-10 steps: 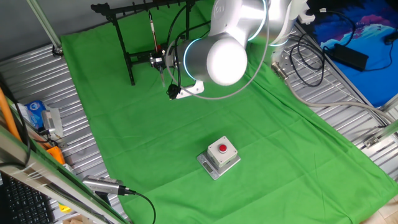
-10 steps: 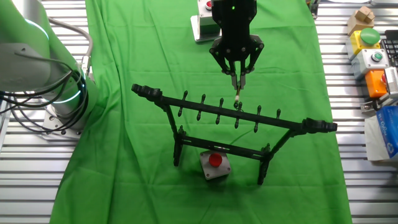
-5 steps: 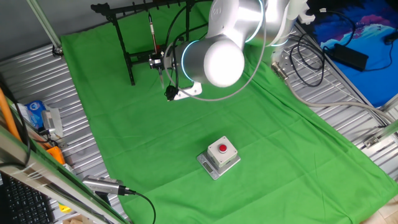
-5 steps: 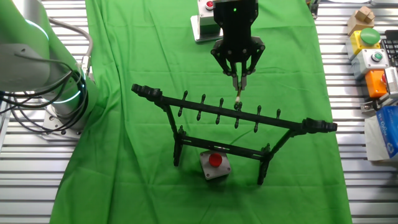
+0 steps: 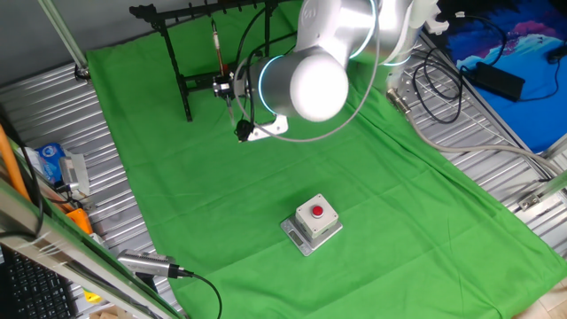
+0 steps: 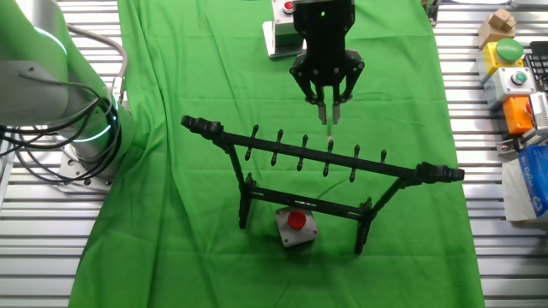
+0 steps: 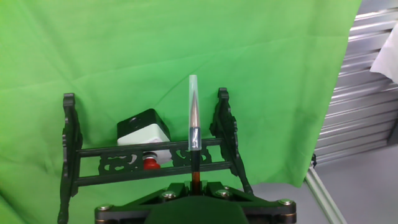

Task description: Place the brush on the pen rack

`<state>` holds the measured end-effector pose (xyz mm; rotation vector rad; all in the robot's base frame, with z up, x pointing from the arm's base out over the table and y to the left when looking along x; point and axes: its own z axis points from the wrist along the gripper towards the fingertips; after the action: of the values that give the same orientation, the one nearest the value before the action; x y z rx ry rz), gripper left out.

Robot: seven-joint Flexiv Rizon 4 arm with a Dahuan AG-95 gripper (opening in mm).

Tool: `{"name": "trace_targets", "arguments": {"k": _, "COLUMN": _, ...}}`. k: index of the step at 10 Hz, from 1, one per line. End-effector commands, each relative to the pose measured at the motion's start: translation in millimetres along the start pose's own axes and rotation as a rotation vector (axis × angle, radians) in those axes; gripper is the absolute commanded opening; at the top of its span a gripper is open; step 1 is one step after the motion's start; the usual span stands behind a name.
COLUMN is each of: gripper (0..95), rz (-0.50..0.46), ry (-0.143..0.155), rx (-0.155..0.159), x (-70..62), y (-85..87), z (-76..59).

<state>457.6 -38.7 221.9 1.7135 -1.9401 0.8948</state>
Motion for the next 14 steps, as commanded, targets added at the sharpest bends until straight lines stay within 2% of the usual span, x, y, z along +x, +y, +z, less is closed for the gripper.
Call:
{"name": "trace_targets", "arguments": {"k": 1, "gripper": 57.0, "rz": 0.002, "ry": -0.007, "rx": 0.002, "x": 0.4, "y": 1.4, "z": -0.4}}
{"name": "trace_targets", "arguments": {"k": 2, "gripper": 57.0, "rz": 0.014, "ry": -0.018, "rx": 0.0, "x": 0.1, "y": 1.4, "z": -1.1}}
{"name": "trace_targets", "arguments": {"k": 3, "gripper": 57.0, "rz": 0.089, "ry": -0.098, "rx": -0.013, "x": -0.8, "y": 1.3, "z": -1.7}}
{"name": "trace_targets", "arguments": {"k": 4, "gripper": 57.0, "rz": 0.208, "ry": -0.223, "rx": -0.049, "x": -3.7, "y": 0.8, "z": -2.5}}
{"name": "trace_targets", "arguments": {"k": 5, "gripper": 38.0, "rz": 0.303, "ry": -0.318, "rx": -0.088, "x": -6.6, "y": 0.3, "z": -3.4}}
{"name": "trace_targets", "arguments": {"k": 6, "gripper": 38.0, "rz": 0.442, "ry": -0.453, "rx": -0.156, "x": -11.9, "y": -0.3, "z": -5.0}}
{"name": "trace_targets", "arguments": {"k": 7, "gripper": 19.0, "rz": 0.561, "ry": -0.574, "rx": -0.215, "x": -16.1, "y": -1.0, "z": -6.5}}
{"name": "trace_targets", "arguments": {"k": 8, "gripper": 19.0, "rz": 0.664, "ry": -0.719, "rx": -0.31, "x": -18.9, "y": -1.7, "z": -7.6}}
{"name": "trace_targets", "arguments": {"k": 9, "gripper": 19.0, "rz": 0.708, "ry": -0.789, "rx": -0.355, "x": -19.8, "y": -2.2, "z": -8.3}}
{"name": "trace_targets", "arguments": {"k": 10, "gripper": 0.0, "rz": 0.723, "ry": -0.808, "rx": -0.363, "x": -20.2, "y": -2.4, "z": -9.3}}
{"name": "trace_targets", "arguments": {"k": 11, "gripper": 0.0, "rz": 0.75, "ry": -0.811, "rx": -0.382, "x": -21.5, "y": -2.3, "z": -13.9}}
{"name": "trace_targets", "arguments": {"k": 14, "gripper": 0.0, "rz": 0.729, "ry": -0.784, "rx": -0.387, "x": -26.5, "y": -3.2, "z": -17.2}}
